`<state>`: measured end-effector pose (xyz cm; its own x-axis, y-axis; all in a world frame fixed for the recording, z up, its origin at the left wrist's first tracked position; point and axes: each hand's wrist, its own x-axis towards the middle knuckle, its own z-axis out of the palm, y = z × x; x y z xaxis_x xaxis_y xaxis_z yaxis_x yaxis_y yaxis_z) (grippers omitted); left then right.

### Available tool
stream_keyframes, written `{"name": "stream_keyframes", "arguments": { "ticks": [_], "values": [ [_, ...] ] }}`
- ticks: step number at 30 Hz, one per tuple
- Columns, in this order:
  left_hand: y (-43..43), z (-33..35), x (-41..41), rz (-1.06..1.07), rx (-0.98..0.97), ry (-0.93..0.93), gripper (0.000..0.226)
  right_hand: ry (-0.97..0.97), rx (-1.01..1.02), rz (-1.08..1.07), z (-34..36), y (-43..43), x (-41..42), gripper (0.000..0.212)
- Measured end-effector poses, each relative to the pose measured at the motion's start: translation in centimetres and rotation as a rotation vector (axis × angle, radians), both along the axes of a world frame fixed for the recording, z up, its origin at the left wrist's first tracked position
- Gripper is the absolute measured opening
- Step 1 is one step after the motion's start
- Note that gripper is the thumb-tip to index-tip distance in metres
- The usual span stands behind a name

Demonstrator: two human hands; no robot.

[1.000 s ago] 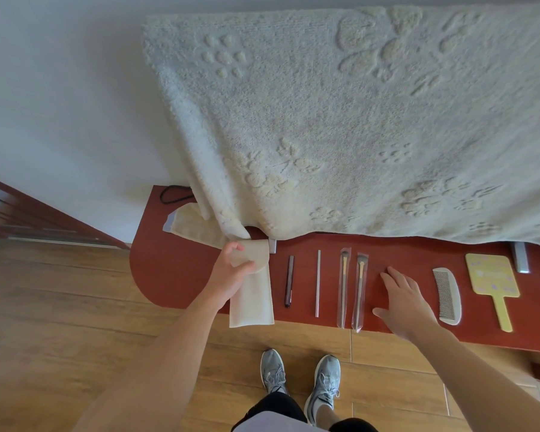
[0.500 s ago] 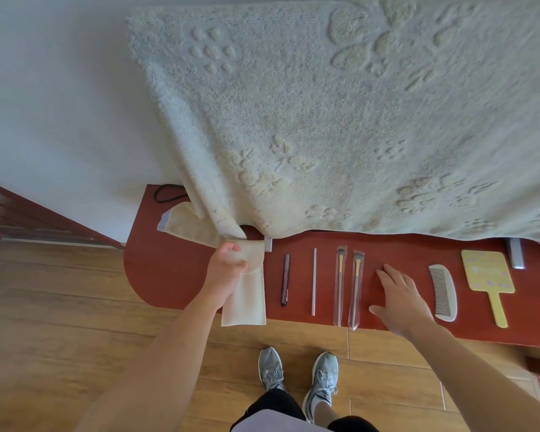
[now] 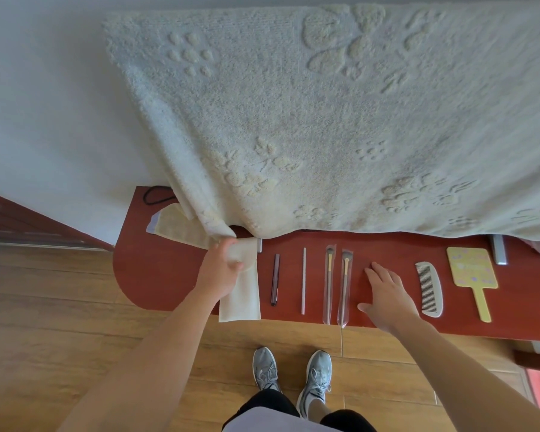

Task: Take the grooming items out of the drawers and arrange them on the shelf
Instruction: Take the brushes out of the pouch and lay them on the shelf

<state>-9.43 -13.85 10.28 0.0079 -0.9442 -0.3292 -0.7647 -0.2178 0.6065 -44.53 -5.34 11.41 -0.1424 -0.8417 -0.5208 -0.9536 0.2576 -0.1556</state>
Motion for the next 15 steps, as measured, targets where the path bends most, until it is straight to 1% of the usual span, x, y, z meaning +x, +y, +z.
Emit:
{"name": "stream_keyframes", "arguments": {
  "ticks": [5, 15],
  "values": [
    [0.42, 0.18, 0.09, 0.058, -0.092, -0.159, 0.056, -0.001, -0.006, 0.003, -0.04, 0.03, -0.04, 0.087],
    [0.49, 0.11, 0.15, 0.021, -0.051, -0.132, 0.052, -0.015, -0.017, -0.004, -0.08, 0.11, -0.08, 0.086]
  ]
}}
